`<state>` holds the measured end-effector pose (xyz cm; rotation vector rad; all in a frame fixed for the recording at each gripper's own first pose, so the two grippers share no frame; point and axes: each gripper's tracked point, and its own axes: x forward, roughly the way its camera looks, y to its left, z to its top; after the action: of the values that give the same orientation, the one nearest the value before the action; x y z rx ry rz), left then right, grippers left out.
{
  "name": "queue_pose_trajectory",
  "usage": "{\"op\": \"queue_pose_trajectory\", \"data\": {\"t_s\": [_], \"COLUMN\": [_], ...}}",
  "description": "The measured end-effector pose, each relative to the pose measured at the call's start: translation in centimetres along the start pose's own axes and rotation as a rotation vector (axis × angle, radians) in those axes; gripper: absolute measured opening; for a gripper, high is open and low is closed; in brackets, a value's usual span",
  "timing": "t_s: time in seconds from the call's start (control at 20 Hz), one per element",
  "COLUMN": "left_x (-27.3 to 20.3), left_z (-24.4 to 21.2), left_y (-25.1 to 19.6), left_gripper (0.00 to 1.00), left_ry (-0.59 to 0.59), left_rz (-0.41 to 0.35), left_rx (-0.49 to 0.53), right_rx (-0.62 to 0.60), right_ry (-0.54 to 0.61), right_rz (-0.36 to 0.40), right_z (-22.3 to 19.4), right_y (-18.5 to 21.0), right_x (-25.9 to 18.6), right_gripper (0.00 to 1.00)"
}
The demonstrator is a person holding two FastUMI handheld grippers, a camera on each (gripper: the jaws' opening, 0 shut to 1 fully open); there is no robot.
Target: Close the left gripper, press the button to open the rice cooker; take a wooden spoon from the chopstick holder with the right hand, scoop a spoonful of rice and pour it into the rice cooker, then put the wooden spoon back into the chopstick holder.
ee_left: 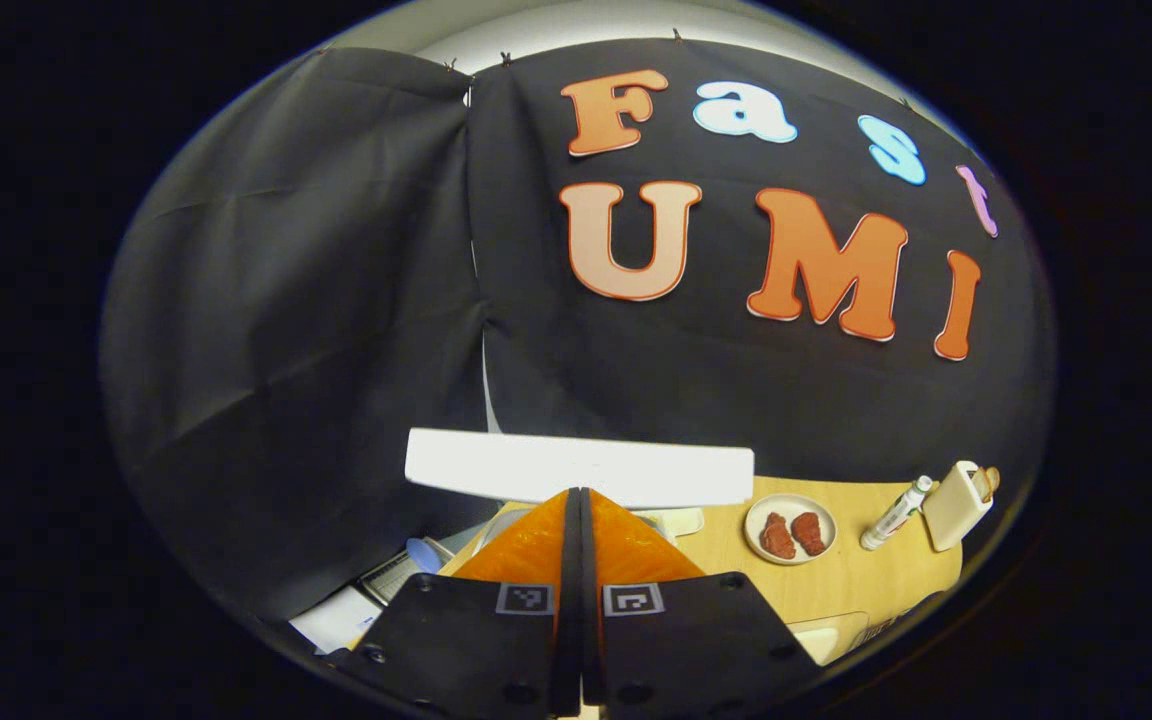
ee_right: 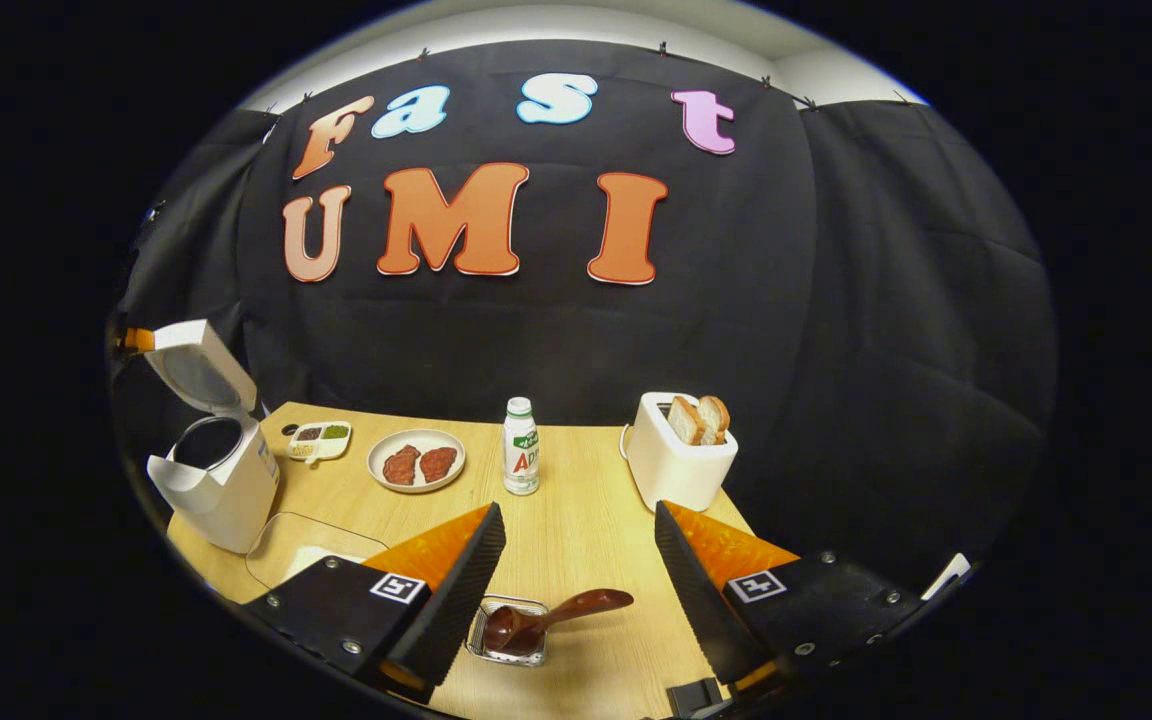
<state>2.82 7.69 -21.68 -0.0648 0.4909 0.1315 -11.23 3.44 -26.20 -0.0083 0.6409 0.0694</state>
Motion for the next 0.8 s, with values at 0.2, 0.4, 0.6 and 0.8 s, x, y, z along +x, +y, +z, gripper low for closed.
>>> {"op": "queue_pose_trajectory", "data": {"t_s": [0.2,0.4,0.6,0.8], "left_x": [-3.1,-5.6,-8.6,-10.8], "left_z": [2.3,4.0,4.0,2.5], "left_y": [-2.4,-3.2,-4.8,-7.0], "left_gripper": [0.05,0.06,0.44,0.71], "left_ry": [-0.107,-0.195,-0.251,-0.252], "left_rz": [-0.028,-0.03,-0.042,-0.062], "left_rx": [-0.028,-0.012,0.041,0.087], "right_rx": [0.006,0.055,0.169,0.309], "right_ry": [0.054,0.12,0.207,0.255], "right_rz": [-0.004,-0.001,0.026,0.06], "right_z": [-2.8,-6.0,-9.4,-11.5], "right_y": [-0.8,-1.1,-0.8,-0.1], "right_x": [0.4,0.9,1.6,2.9], "right_gripper": [0.94,0.94,0.94,0.92]}}
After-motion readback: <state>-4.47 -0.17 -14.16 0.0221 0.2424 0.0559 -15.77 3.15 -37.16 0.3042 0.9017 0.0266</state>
